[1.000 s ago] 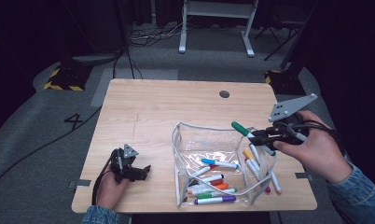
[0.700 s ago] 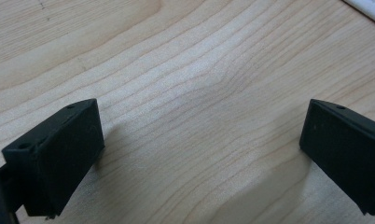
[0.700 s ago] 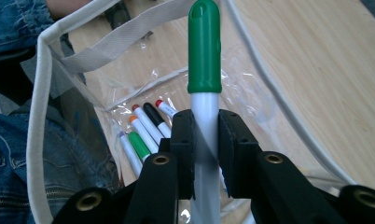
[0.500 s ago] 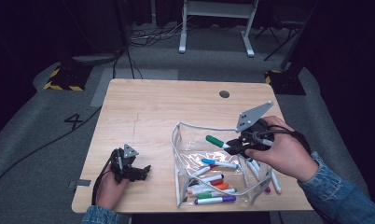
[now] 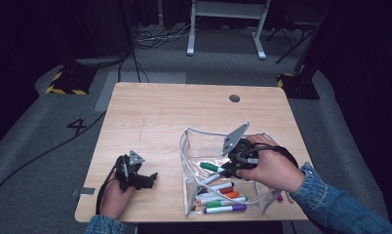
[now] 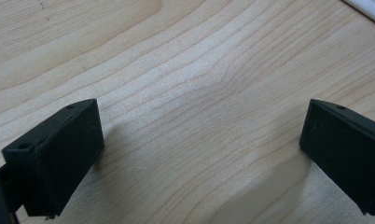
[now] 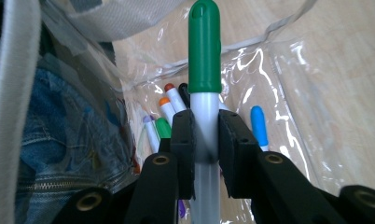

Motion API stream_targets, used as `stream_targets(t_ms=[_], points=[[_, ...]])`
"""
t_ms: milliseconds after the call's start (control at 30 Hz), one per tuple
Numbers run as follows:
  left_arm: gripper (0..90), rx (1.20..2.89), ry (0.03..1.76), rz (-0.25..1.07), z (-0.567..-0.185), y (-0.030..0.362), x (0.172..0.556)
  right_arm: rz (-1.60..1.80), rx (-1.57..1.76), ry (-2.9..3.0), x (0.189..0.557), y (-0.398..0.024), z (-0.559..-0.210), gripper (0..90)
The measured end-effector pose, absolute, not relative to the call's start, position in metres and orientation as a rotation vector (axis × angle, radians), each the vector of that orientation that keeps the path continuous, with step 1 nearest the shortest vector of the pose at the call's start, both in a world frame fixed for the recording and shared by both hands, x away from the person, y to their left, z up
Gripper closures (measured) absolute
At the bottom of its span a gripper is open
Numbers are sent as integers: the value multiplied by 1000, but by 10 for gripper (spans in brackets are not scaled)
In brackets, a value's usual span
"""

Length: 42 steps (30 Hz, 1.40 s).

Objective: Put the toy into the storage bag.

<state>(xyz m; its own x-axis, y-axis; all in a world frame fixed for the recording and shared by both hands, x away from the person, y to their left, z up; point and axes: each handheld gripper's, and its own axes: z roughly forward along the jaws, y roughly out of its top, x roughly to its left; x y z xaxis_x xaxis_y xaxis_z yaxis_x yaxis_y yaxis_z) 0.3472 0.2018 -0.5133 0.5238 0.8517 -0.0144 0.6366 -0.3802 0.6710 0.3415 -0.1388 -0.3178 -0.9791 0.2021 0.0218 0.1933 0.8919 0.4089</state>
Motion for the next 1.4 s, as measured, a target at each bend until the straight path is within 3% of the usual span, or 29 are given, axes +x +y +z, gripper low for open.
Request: stream_targets(t_ms=[1033, 1100, 1200, 1400], points=[[0, 2141, 1204, 446, -513, 202, 347, 289, 69, 3268, 334, -117, -390, 769], [0, 2140, 1204, 446, -513, 202, 347, 268, 43, 3289, 334, -117, -392, 708], [0, 2141, 1204, 446, -513, 202, 347, 345, 70, 3247, 336, -118, -393, 545], [0, 2141, 1203, 449, -513, 202, 347, 536, 220, 3127, 340, -126, -368, 459]])
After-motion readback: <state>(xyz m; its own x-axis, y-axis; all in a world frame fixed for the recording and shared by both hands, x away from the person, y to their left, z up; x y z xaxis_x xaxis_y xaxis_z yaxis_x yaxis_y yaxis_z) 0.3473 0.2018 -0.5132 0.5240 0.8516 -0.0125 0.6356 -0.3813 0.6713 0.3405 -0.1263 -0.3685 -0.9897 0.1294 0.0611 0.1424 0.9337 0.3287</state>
